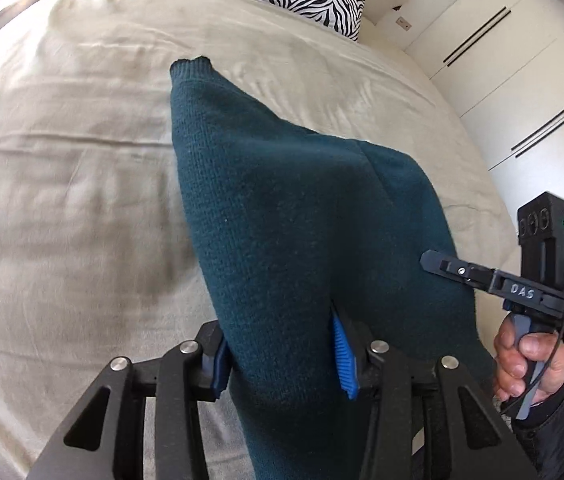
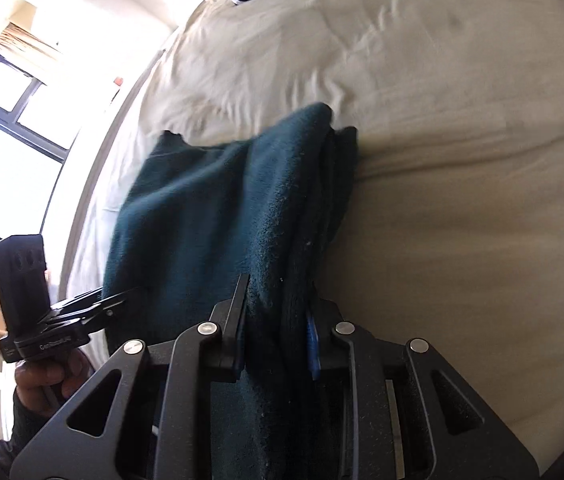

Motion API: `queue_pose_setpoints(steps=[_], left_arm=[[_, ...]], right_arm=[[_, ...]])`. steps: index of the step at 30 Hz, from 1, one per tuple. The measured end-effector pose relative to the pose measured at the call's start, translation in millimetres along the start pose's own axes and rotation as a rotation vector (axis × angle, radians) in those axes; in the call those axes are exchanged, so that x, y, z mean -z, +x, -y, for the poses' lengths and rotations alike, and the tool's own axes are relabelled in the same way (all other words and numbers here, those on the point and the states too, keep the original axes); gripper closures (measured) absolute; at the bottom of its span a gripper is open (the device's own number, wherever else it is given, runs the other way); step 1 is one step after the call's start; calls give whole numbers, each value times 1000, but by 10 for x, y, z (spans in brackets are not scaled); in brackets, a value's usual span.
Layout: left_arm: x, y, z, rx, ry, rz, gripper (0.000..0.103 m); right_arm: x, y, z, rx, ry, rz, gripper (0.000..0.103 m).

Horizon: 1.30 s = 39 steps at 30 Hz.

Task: Fold small clothes

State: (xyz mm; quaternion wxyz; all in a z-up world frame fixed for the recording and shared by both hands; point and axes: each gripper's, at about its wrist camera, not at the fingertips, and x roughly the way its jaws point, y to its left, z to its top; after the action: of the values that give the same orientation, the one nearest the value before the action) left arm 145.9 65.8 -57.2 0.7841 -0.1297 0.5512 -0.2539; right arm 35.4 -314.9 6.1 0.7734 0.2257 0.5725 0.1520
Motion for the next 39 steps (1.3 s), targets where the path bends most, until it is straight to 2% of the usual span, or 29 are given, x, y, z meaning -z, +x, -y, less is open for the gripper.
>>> queue_pose_setpoints(steps=[2,5,10,14,16,20,22,23,25,29,32,33,35,36,39], left_arm=[[55,13,-45,14,-4,26,50],[107,-22,-31,-4,20,50,46],[125,-56,-57,-8,-7,77,44],[195,-173,45,-75,23,119,38],[246,-349,112,-107,38,180,34],[388,-751,356,-219,100,357,6],[499,-955,540,-290,156,449,0],[551,-1043,644,-322,193,496,0],[664,-1191,825,-385,259,562,0],[846,-1476,1105,-524,317,666,0],[969,-1681,1283,-643,329,742,0],[996,-1757,1324,-671,326,754,0],[1005,-1903,1350,-672,289,744,0],[972,-1981,1323,-638,254,722,0],[906,-2061,1243,-558,149,656,0]], right_arm=[[58,57,129,-40,57,7,78],[75,30,211,-83,96,11,77],[185,-123,178,-65,93,47,77],[276,-282,255,-33,105,87,74],[356,-466,256,1,103,143,74],[533,-829,7,160,-26,255,73],[620,-999,-134,194,-77,295,73],[674,-1069,-199,210,-101,315,71],[782,-1196,-355,238,-141,368,49],[991,-1468,-633,286,-210,487,39],[1128,-1706,-825,296,-246,556,28],[1182,-1854,-900,301,-252,585,21],[1258,-2092,-1022,315,-258,659,13],[1312,-2250,-1088,322,-256,693,7],[1399,-2615,-1244,344,-247,779,2]])
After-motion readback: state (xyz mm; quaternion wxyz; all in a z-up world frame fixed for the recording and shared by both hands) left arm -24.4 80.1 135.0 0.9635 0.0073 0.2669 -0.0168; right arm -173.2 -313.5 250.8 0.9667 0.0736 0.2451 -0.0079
